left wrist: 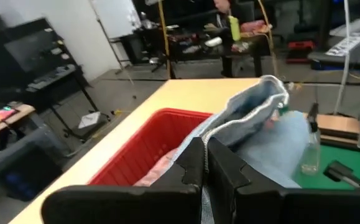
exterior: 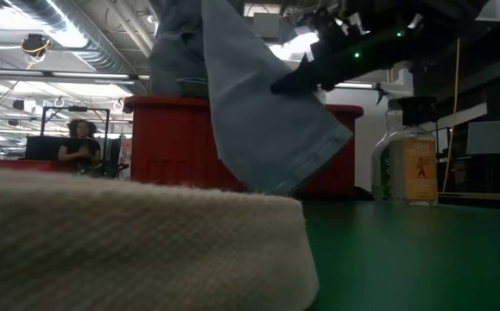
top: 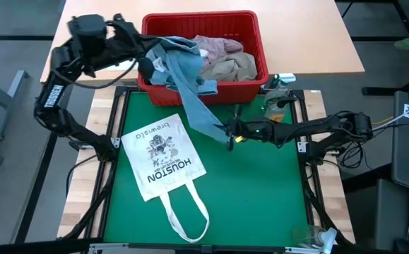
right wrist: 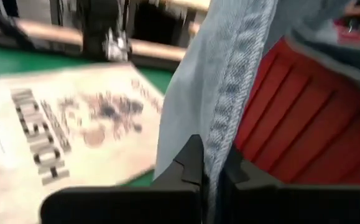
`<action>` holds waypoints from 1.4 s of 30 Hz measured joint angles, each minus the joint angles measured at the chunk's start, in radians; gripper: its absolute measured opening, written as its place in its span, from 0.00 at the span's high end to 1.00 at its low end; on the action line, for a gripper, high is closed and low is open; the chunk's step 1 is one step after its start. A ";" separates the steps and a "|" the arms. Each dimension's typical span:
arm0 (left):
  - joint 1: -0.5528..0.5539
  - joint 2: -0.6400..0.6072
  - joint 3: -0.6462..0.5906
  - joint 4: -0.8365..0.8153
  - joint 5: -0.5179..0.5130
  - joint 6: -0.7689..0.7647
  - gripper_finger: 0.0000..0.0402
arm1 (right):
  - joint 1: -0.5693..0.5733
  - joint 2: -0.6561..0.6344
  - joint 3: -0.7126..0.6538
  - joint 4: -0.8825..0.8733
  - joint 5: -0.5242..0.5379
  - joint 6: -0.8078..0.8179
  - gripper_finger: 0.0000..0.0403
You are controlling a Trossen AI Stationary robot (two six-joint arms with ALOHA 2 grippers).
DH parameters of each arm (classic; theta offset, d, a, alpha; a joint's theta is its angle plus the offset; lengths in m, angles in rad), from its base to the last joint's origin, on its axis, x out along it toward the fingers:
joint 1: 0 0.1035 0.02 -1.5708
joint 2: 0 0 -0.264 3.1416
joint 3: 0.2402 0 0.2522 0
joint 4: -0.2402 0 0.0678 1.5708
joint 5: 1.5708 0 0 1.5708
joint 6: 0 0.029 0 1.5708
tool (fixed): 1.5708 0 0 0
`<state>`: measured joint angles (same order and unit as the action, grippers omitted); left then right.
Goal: Fold laundry
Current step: Remove the light blue pants from the red bin
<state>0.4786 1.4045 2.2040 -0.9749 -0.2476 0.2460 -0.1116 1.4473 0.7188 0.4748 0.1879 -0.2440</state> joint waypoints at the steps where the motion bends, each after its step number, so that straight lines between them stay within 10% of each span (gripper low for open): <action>1: 0.000 -0.012 0.000 0.000 -0.018 0.000 1.00 | 0.000 0.005 0.015 -0.045 0.014 0.000 0.98; 10: 0.001 -0.100 0.001 -0.004 -0.163 0.004 0.99 | 0.000 0.008 0.059 -0.334 0.178 0.008 0.98; 18: 0.001 -0.145 0.001 -0.003 -0.168 0.003 0.99 | 0.000 0.008 0.060 -0.202 0.005 0.011 0.97; 23: 0.002 -0.144 0.002 -0.004 -0.167 0.003 0.99 | 0.001 0.008 0.060 -0.127 -0.047 0.011 0.82; 31: 0.001 -0.144 0.002 -0.067 -0.166 0.037 0.99 | -0.001 0.008 0.060 -0.106 0.207 0.007 0.58; 42: 0.001 -0.107 0.002 -0.196 -0.077 -0.057 0.99 | 0.000 0.007 0.083 0.251 -0.078 0.000 0.54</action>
<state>0.4797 1.2979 2.2055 -1.1712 -0.3248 0.1893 -0.1116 1.4540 0.8017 0.7259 0.1103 -0.2438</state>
